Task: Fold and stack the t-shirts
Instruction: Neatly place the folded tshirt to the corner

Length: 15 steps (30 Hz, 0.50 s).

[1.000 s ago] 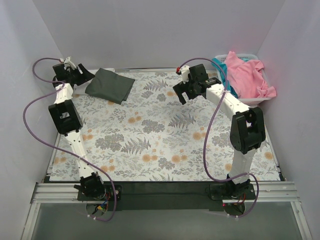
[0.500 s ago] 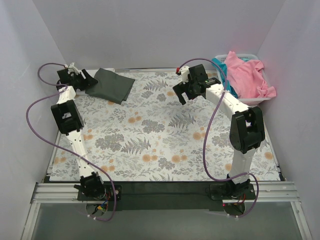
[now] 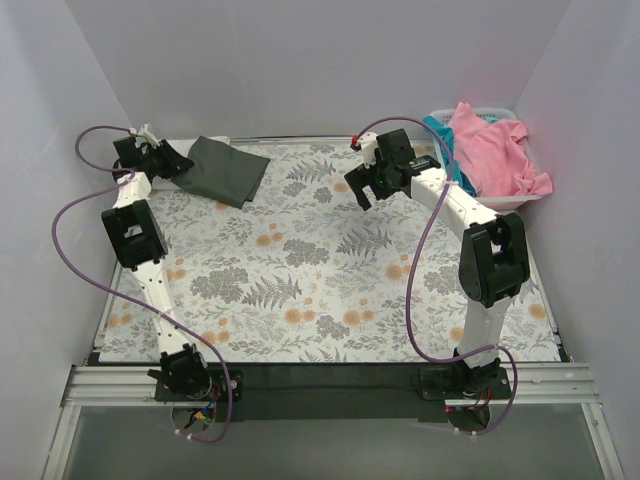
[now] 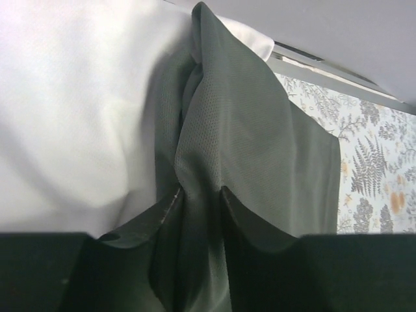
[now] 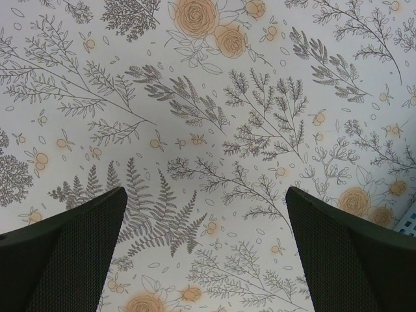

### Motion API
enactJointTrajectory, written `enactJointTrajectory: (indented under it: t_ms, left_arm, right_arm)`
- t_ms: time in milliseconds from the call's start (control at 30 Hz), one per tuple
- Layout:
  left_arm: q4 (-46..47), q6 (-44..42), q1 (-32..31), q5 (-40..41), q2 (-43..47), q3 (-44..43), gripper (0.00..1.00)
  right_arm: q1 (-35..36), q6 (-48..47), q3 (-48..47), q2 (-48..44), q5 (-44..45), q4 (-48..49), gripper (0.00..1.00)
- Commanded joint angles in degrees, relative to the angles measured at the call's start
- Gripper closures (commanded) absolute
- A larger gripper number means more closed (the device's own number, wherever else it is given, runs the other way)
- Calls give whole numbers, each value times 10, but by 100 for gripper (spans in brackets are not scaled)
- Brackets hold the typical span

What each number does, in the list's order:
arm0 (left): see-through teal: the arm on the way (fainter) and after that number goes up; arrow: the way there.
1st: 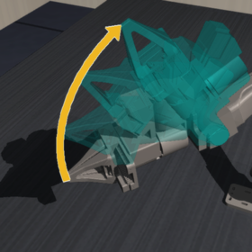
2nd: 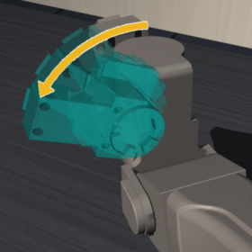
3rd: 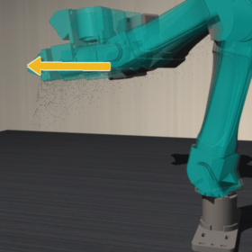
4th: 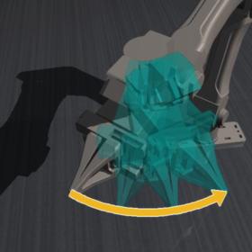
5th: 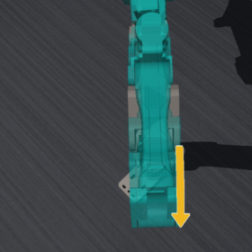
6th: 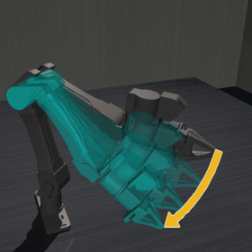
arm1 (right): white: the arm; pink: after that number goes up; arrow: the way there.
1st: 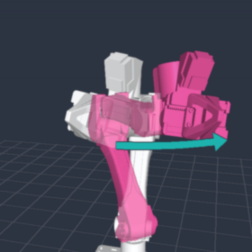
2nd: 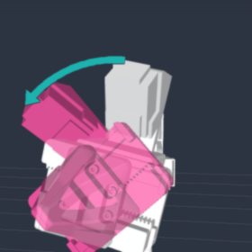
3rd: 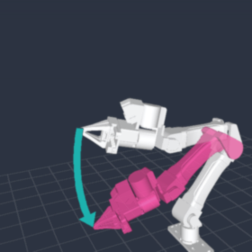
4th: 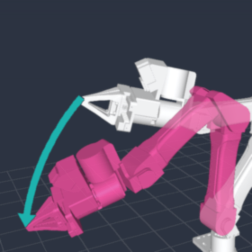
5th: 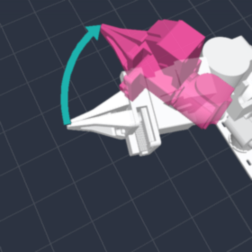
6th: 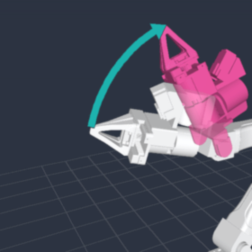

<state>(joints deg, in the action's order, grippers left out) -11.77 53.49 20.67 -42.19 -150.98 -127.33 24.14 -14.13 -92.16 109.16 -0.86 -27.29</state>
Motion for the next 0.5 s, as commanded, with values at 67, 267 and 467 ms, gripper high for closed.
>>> enactJointTrajectory:
  t_ms: [67, 267, 467]
  left_arm:
    - [9, 14, -10, -35, 54, -13, 84]
    - [31, 32, -18, -25, 60, -15, 100]
    - [41, -11, -49, 25, 88, -30, 100]
  right_arm:
    - [4, -2, -21, -1, -7, -4, 2]
    - [4, -2, -7, -10, -9, -4, 2]
    - [4, -4, -3, -13, -9, -4, 2]
